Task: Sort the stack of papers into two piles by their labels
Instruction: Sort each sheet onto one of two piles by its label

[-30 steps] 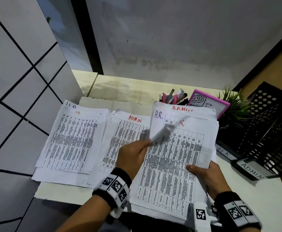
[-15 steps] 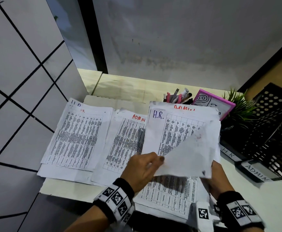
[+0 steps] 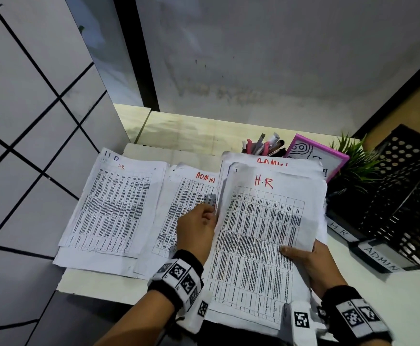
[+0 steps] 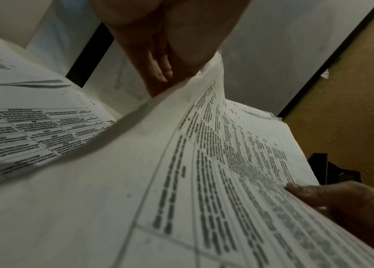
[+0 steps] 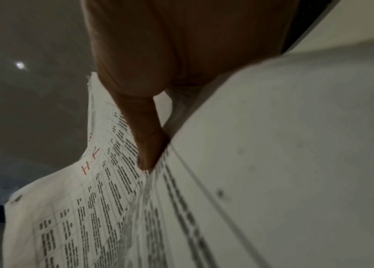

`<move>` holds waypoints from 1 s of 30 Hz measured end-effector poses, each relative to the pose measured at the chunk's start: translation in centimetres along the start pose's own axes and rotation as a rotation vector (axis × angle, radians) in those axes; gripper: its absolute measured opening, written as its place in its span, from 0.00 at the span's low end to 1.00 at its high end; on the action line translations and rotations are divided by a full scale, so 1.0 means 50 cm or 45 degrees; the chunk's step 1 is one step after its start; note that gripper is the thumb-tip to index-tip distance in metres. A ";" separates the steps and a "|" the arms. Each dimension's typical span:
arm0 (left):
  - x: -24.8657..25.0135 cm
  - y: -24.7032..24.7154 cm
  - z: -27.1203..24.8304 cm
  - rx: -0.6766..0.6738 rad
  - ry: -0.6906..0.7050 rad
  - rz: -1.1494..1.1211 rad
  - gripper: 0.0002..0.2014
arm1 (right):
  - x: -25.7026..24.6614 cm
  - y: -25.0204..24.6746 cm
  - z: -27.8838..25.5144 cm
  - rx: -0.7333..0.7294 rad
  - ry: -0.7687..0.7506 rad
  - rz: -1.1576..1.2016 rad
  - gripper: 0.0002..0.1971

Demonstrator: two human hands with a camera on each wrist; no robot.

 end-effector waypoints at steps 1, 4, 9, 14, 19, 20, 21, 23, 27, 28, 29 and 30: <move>0.000 0.000 -0.004 -0.007 0.009 -0.023 0.08 | -0.001 0.004 0.000 -0.012 -0.005 0.005 0.45; 0.009 0.000 -0.019 -0.056 0.139 -0.042 0.09 | 0.004 0.004 0.003 -0.007 0.014 0.018 0.38; 0.031 -0.008 -0.053 -0.033 0.547 0.151 0.14 | 0.002 -0.001 0.003 0.004 0.023 0.016 0.25; 0.060 0.003 -0.093 -0.223 0.766 0.075 0.11 | 0.001 -0.009 0.009 0.014 0.036 -0.015 0.32; 0.047 0.010 -0.112 -0.515 0.580 0.006 0.09 | 0.003 -0.014 0.016 0.037 0.043 -0.039 0.55; 0.041 0.008 -0.113 -0.539 0.516 -0.004 0.12 | 0.003 -0.012 0.019 0.024 0.033 -0.041 0.52; 0.037 0.003 -0.113 -0.523 0.459 -0.012 0.14 | 0.002 -0.008 0.020 0.014 0.027 -0.032 0.44; 0.029 -0.016 -0.102 -0.389 0.355 -0.053 0.17 | -0.002 0.003 0.016 0.011 0.031 0.018 0.24; 0.028 -0.083 -0.056 -0.058 0.229 -0.153 0.20 | 0.019 0.008 0.016 0.001 0.083 0.045 0.25; 0.030 -0.107 -0.043 -0.014 0.209 -0.187 0.19 | 0.025 0.005 0.017 0.009 0.087 0.041 0.29; 0.035 -0.133 -0.030 0.016 0.199 -0.217 0.17 | 0.025 0.000 0.017 0.025 0.077 0.011 0.33; 0.037 -0.164 -0.017 0.042 0.197 -0.232 0.13 | 0.025 -0.007 0.018 0.054 0.063 -0.024 0.37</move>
Point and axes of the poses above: each hand's wrist, its own z-axis towards the middle knuckle, its own y-axis out of the palm, x = y × z, the point moved 7 cm from there along z, towards the middle knuckle, and after that the axes turned 7 degrees about -x, right-handed, at the moved point
